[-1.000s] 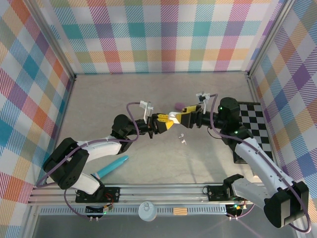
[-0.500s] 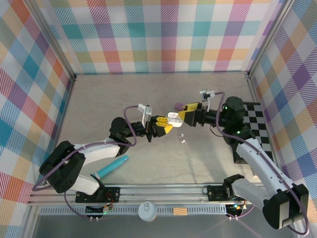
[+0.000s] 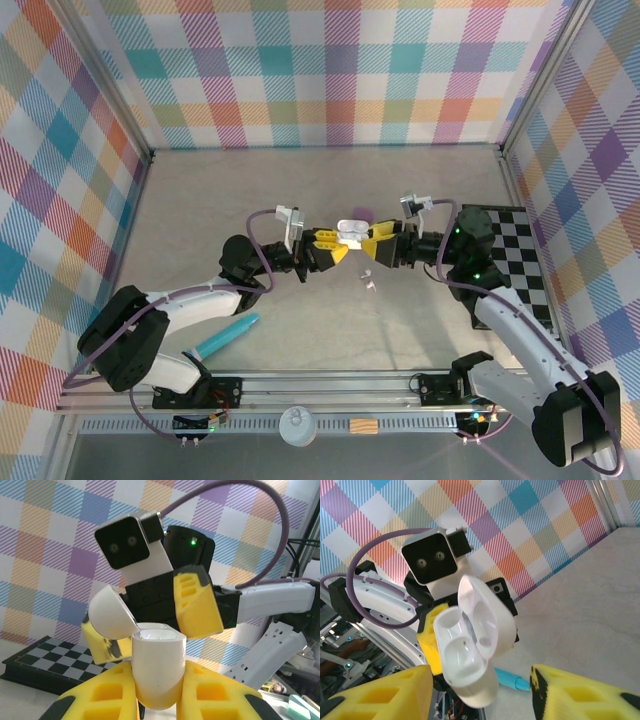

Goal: Insert wireless bluetooth earbuds into charging case

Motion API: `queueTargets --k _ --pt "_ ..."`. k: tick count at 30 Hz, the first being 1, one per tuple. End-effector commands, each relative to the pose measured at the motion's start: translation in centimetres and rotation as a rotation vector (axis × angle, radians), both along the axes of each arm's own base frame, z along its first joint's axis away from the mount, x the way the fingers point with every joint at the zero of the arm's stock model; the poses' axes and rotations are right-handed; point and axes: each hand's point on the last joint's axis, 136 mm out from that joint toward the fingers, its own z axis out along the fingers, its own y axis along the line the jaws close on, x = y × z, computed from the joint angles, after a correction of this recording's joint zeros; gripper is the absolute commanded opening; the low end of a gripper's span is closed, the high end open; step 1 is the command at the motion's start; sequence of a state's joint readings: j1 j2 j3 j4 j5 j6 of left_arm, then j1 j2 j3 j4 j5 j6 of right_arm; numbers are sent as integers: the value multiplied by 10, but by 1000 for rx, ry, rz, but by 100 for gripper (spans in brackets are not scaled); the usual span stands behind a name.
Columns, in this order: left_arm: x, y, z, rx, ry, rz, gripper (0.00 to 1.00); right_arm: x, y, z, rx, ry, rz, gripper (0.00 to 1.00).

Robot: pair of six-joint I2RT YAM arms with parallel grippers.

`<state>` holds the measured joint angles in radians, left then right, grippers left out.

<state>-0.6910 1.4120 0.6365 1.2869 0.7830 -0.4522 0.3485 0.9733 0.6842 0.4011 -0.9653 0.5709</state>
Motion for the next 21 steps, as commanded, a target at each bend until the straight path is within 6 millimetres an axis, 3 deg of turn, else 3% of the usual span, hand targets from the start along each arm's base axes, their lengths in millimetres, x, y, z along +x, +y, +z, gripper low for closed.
queueTargets --k 1,6,18,21 --pt "-8 5 36 -91 -81 5 0 -9 3 6 13 -68 45 45" --pt "-9 2 33 -82 -71 -12 0 -9 3 11 16 -91 35 34" --pt "-10 -5 29 -71 -48 -41 1 -6 6 14 12 -111 33 33" --pt "-10 -5 26 -66 -43 -40 1 -6 5 14 8 -114 23 25"
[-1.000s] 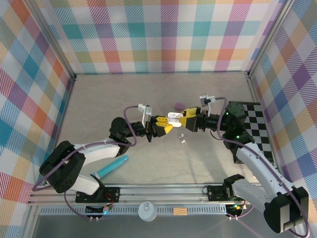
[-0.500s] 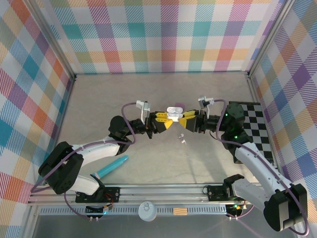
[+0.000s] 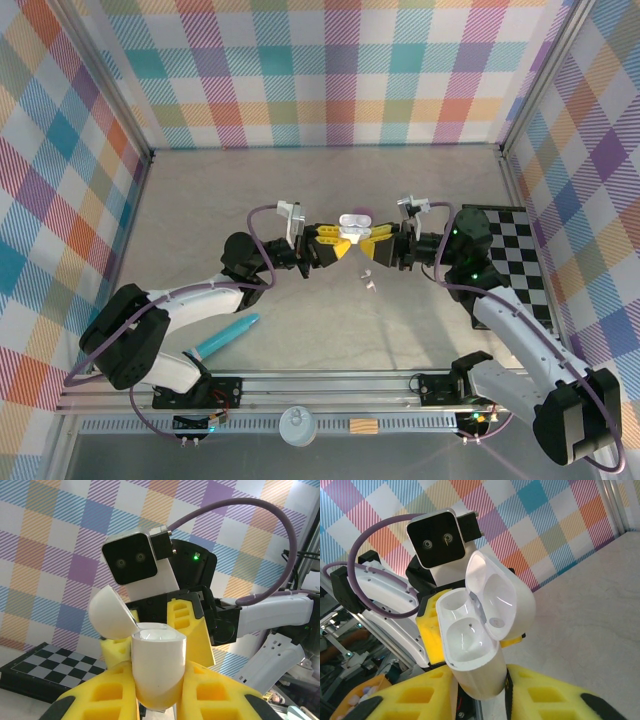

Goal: Insert wireless bluetooth earbuds into charging case

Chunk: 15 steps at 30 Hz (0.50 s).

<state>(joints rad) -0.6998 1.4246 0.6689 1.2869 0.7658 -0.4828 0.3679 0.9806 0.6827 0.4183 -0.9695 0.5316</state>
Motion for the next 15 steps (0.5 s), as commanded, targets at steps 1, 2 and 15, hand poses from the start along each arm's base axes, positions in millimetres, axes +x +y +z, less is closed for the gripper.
queueTargets --k 1,2,15 --pt "-14 -1 16 -45 -65 -37 2 -2 0 14 9 -71 -6 21" --pt "-14 -1 14 -40 -63 -40 3 -1 0 14 5 -77 -15 18" --pt "-19 0 15 -35 -93 -53 30 -11 -5 7 -97 -140 -18 14"
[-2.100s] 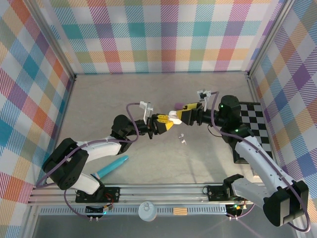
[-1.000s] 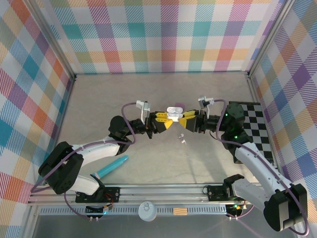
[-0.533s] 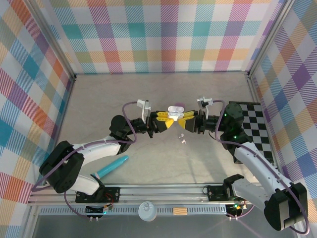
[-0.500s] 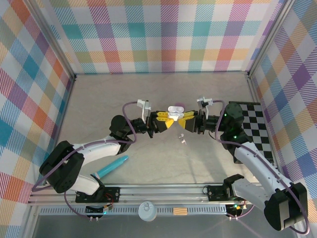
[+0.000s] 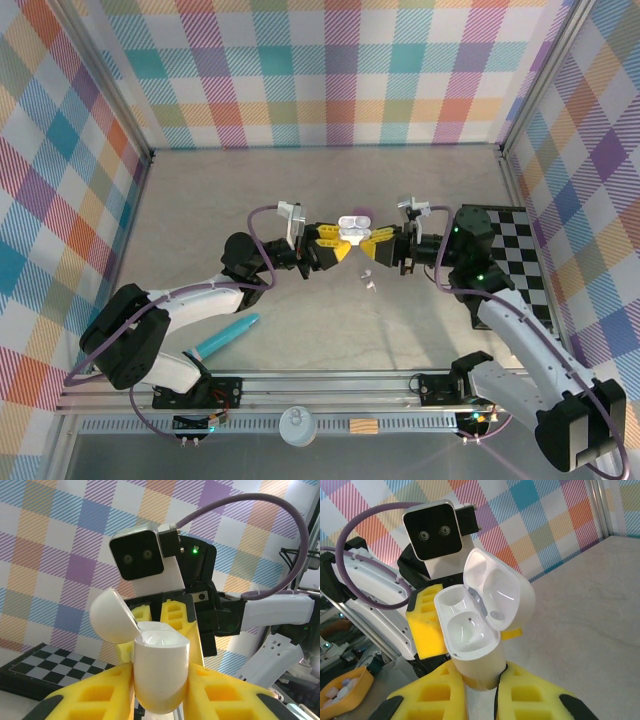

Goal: Insert wireless bluetooth earbuds into charging case

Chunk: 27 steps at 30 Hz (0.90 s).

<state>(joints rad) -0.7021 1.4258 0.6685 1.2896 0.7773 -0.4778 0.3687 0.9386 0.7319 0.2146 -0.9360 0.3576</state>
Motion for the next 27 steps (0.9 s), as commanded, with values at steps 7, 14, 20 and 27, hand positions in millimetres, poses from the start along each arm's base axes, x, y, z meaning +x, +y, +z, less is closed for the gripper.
queueTargets --k 7,14,20,27 --pt "-17 -3 12 -23 -75 -74 38 -11 -2 3 -66 -68 24 14" --pt "-18 -6 9 -11 -69 -96 32 -11 -1 4 -67 -64 33 14" --pt "-20 -7 4 1 -65 -112 32 -11 -1 6 -63 -62 34 14" --pt "-19 -8 2 3 -72 -107 30 -8 2 10 -46 -49 27 14"
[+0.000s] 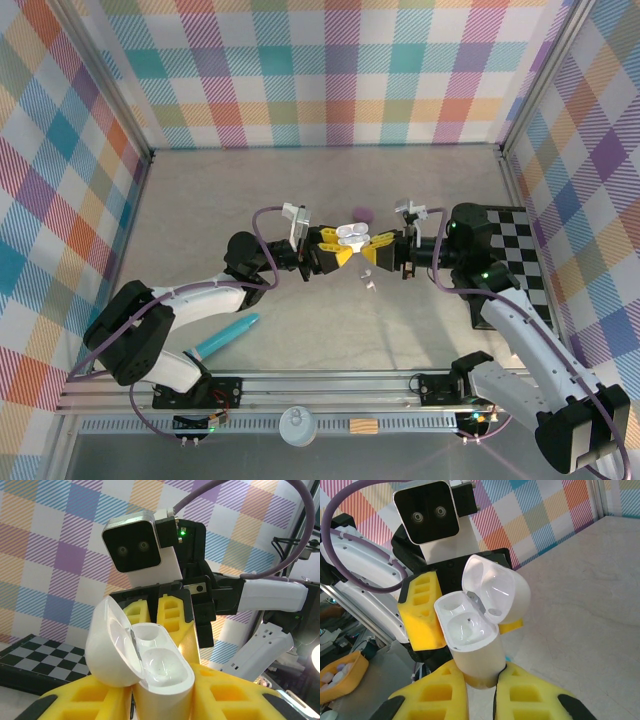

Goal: Insert wireless bluetooth earbuds into charging case

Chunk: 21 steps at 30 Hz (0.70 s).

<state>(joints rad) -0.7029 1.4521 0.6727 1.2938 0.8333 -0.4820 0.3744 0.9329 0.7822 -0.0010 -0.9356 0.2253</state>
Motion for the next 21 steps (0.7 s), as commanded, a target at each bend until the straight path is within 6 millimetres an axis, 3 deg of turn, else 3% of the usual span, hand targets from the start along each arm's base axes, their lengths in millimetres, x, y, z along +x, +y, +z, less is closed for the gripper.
queueTargets --k 1,6,10,12,16,21 --pt "-14 -4 13 -30 -76 -56 26 0 4 22 34 -65 12 14" --pt "-16 -3 13 -31 -90 -57 9 3 6 17 25 -52 0 16" --pt "-15 -2 11 -30 -123 -35 7 8 1 13 -2 -51 -59 34" --pt "-11 -1 10 -33 -158 -8 4 10 -2 13 -16 -60 -99 48" --pt "9 2 7 -32 -185 72 4 12 -10 11 -47 -67 -162 71" --pt "40 9 10 -25 -188 113 1 15 -24 -1 -91 -51 -276 79"
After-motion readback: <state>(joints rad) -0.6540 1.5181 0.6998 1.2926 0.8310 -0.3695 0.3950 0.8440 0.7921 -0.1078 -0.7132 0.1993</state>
